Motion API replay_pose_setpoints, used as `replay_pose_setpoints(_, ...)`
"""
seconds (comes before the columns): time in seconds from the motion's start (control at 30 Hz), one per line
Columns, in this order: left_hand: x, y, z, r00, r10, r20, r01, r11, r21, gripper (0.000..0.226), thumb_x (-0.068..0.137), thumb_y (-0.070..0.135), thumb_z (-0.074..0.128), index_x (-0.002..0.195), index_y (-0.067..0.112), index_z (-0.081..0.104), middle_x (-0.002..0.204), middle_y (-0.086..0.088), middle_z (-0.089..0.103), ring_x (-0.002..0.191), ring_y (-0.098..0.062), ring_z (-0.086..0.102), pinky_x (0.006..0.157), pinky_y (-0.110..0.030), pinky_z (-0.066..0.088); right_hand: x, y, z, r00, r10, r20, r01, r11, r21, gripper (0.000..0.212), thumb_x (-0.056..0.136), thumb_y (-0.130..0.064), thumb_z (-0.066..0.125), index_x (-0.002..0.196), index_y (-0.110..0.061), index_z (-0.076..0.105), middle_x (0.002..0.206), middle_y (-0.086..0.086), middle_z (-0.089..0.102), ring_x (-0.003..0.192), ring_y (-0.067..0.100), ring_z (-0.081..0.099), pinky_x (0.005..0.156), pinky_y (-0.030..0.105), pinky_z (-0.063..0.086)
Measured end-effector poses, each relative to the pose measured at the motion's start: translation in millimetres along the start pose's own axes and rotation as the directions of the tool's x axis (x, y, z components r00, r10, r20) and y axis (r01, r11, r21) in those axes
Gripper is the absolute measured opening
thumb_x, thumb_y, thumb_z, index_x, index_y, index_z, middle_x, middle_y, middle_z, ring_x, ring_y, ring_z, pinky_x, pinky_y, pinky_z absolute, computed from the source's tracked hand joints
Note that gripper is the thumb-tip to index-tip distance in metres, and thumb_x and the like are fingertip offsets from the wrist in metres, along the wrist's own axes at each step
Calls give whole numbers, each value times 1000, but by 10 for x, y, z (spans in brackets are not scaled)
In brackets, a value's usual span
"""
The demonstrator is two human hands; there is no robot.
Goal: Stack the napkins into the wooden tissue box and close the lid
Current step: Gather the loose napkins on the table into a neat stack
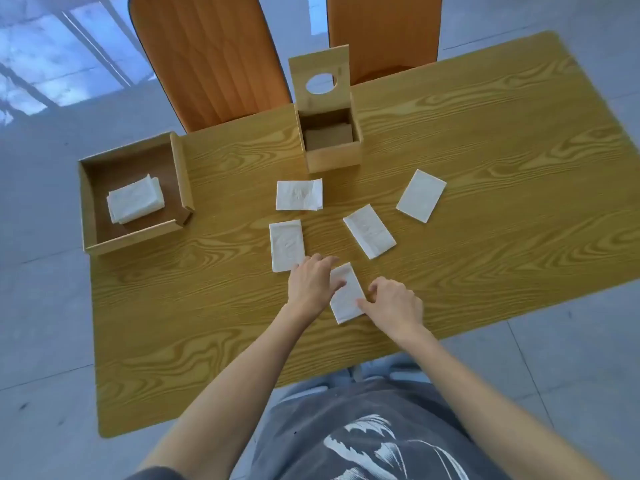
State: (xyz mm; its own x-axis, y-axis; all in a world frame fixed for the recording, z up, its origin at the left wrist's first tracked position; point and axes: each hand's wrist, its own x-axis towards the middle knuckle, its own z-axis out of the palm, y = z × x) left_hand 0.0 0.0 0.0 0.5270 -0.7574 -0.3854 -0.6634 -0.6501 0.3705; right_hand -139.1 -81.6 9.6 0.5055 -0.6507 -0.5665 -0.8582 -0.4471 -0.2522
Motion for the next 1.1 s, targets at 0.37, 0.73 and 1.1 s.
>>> replay_pose_setpoints(0.37,112,-14,-7,1000,-27,12,27,999,-17,23,91,39,64,102,21,72,104,-1,69,100,-21,63,87,-40,49,21,21,44,999,24,-37,-20,994,110,19,86,-40,69,98,-26,67,99,-5,68,90,18,65,67,31,50)
replay_pose_setpoints(0.73,566,147,-342,998,-45,44,57,941,-334,26,91,40,65,101,19,75,94,3,75,89,-15,69,75,-42,59,356,156,-338,999,8,-41,8,920,392,21,91,-28,63,106,-18,73,103,-3,72,98,17,64,78,28,50)
replay_pose_setpoints(1.1,1035,429,-422,993,-117,-14,109,958,-267,21,88,41,69,98,23,73,94,6,74,88,-14,69,73,-38,58,758,274,-550,988,117,-103,-52,871,488,18,89,-29,67,101,-18,73,87,-1,74,89,17,68,78,32,54)
